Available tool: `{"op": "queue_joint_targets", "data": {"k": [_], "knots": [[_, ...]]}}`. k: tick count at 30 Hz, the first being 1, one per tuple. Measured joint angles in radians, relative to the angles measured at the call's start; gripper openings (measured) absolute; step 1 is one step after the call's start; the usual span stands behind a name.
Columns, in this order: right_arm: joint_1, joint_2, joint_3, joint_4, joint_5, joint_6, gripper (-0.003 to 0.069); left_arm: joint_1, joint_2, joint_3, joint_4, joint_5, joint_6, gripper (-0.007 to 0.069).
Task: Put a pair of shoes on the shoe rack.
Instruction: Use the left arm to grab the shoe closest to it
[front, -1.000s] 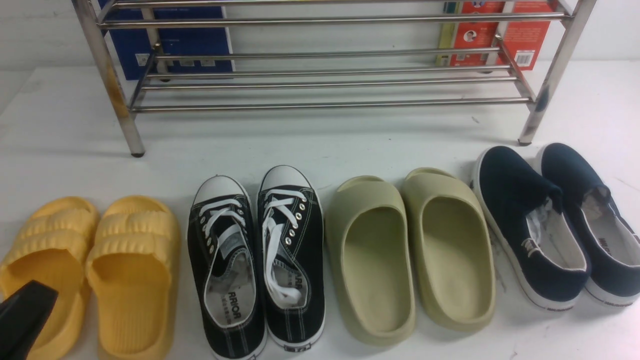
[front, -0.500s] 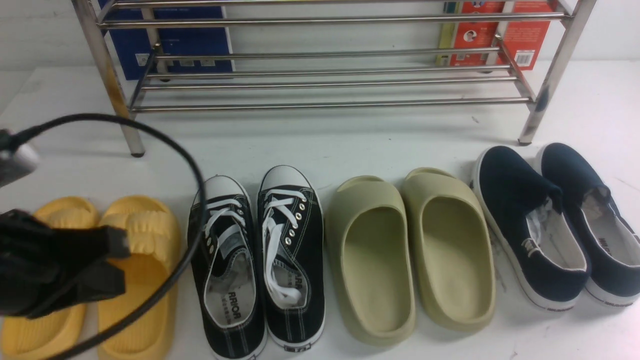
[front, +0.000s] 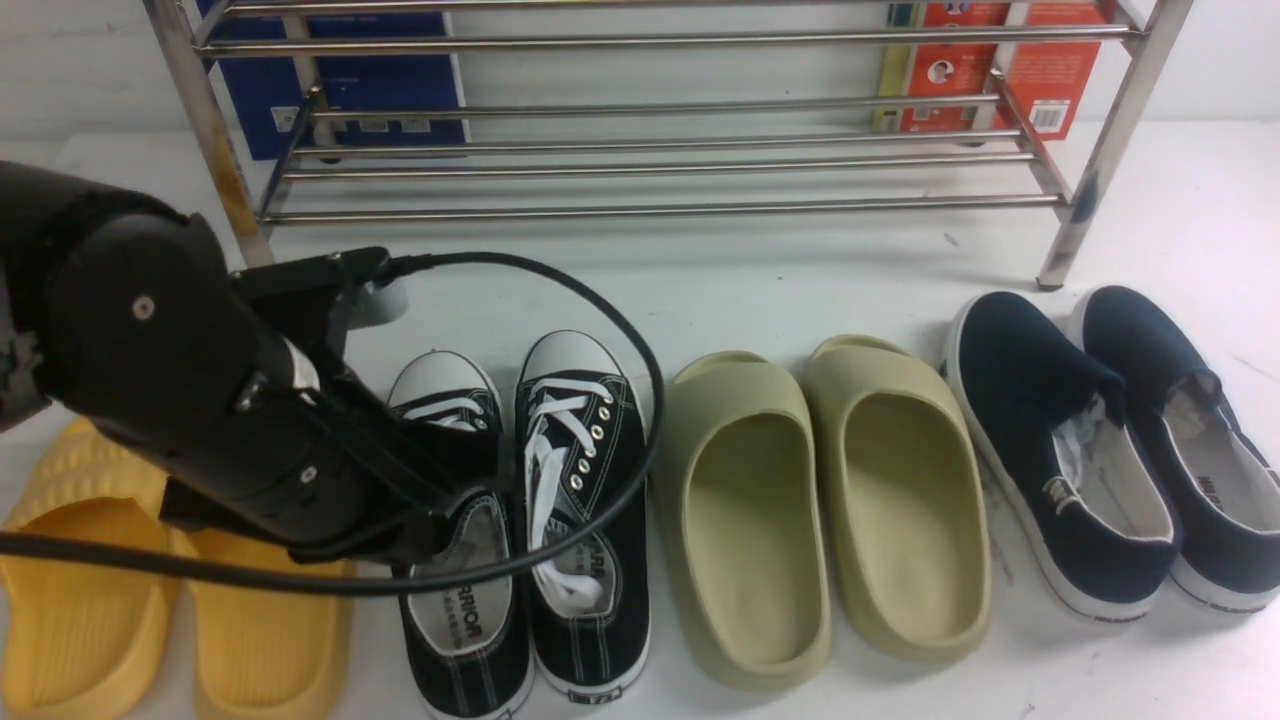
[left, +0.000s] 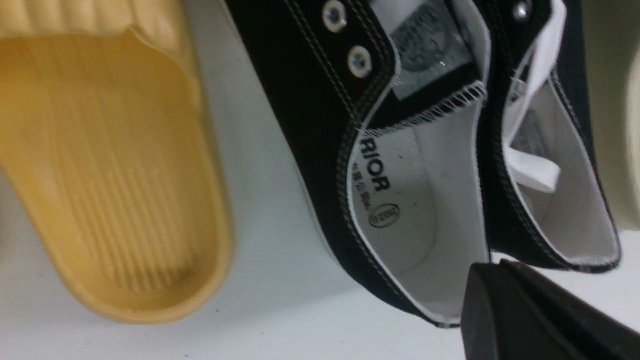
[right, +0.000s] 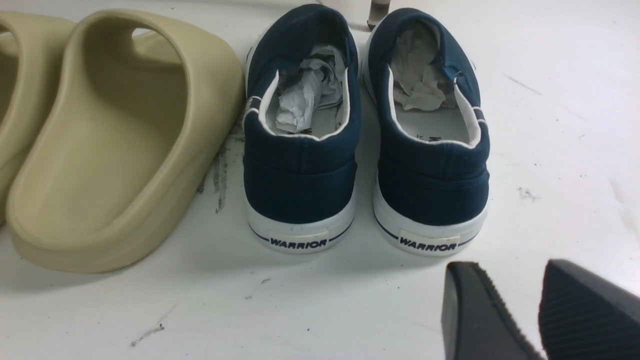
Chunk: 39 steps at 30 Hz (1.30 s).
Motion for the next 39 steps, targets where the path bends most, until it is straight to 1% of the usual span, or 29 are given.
{"op": "queue_joint_targets", "data": {"k": [1, 2, 3, 4, 5, 6, 7, 8, 9, 11, 14, 19, 23, 24, 25, 26, 29, 30, 37, 39], "knots": [[0.000, 0.000, 0.000, 0.000, 0.000, 0.000, 0.0239, 0.000, 0.011, 0.000, 0.015, -0.002, -0.004, 0.0050], [0.000, 0.000, 0.000, 0.000, 0.000, 0.000, 0.0239, 0.000, 0.014, -0.001, 0.017, -0.003, -0.005, 0.0056], [0.000, 0.000, 0.000, 0.000, 0.000, 0.000, 0.0239, 0.000, 0.035, -0.002, 0.023, -0.006, -0.007, 0.0114], [0.000, 0.000, 0.000, 0.000, 0.000, 0.000, 0.0239, 0.000, 0.038, -0.002, 0.023, -0.006, -0.007, 0.0122], [0.000, 0.000, 0.000, 0.000, 0.000, 0.000, 0.0239, 0.000, 0.050, -0.002, 0.024, -0.009, -0.008, 0.0153], [0.000, 0.000, 0.000, 0.000, 0.000, 0.000, 0.0239, 0.000, 0.078, -0.002, 0.025, -0.011, -0.016, 0.0217], [0.000, 0.000, 0.000, 0.000, 0.000, 0.000, 0.0239, 0.000, 0.100, -0.002, 0.025, -0.012, -0.026, 0.0262], [0.000, 0.000, 0.000, 0.000, 0.000, 0.000, 0.0239, 0.000, 0.103, -0.002, 0.025, -0.013, -0.027, 0.0269], [0.000, 0.000, 0.000, 0.000, 0.000, 0.000, 0.0239, 0.000, 0.135, -0.004, 0.027, -0.016, -0.044, 0.0316], [0.000, 0.000, 0.000, 0.000, 0.000, 0.000, 0.0239, 0.000, 0.173, -0.004, 0.034, -0.017, -0.064, 0.0350], [0.000, 0.000, 0.000, 0.000, 0.000, 0.000, 0.0239, 0.000, 0.220, -0.003, 0.060, -0.023, -0.084, 0.0360], [0.000, 0.000, 0.000, 0.000, 0.000, 0.000, 0.0239, 0.000, 0.288, -0.002, 0.081, -0.056, -0.103, 0.0325], [0.000, 0.000, 0.000, 0.000, 0.000, 0.000, 0.0239, 0.000, 0.332, -0.002, 0.089, -0.070, -0.124, 0.0207], [0.000, 0.000, 0.000, 0.000, 0.000, 0.000, 0.0239, 0.000, 0.334, -0.002, 0.090, -0.070, -0.126, 0.0193], [0.000, 0.000, 0.000, 0.000, 0.000, 0.000, 0.0239, 0.000, 0.337, -0.002, 0.098, -0.070, -0.130, 0.0135], [0.000, 0.000, 0.000, 0.000, 0.000, 0.000, 0.0239, 0.000, 0.338, -0.002, 0.099, -0.068, -0.130, 0.0128], [0.000, 0.000, 0.000, 0.000, 0.000, 0.000, 0.0239, 0.000, 0.338, -0.002, 0.110, -0.060, -0.134, 0.0011], [0.000, 0.000, 0.000, 0.000, 0.000, 0.000, 0.0239, 0.000, 0.338, -0.002, 0.110, -0.057, -0.135, -0.0010], [0.000, 0.000, 0.000, 0.000, 0.000, 0.000, 0.0239, 0.000, 0.273, -0.001, 0.110, -0.024, -0.138, -0.0013], [0.000, 0.000, 0.000, 0.000, 0.000, 0.000, 0.0239, 0.000, 0.189, 0.000, 0.102, 0.033, -0.138, -0.0013]]}}
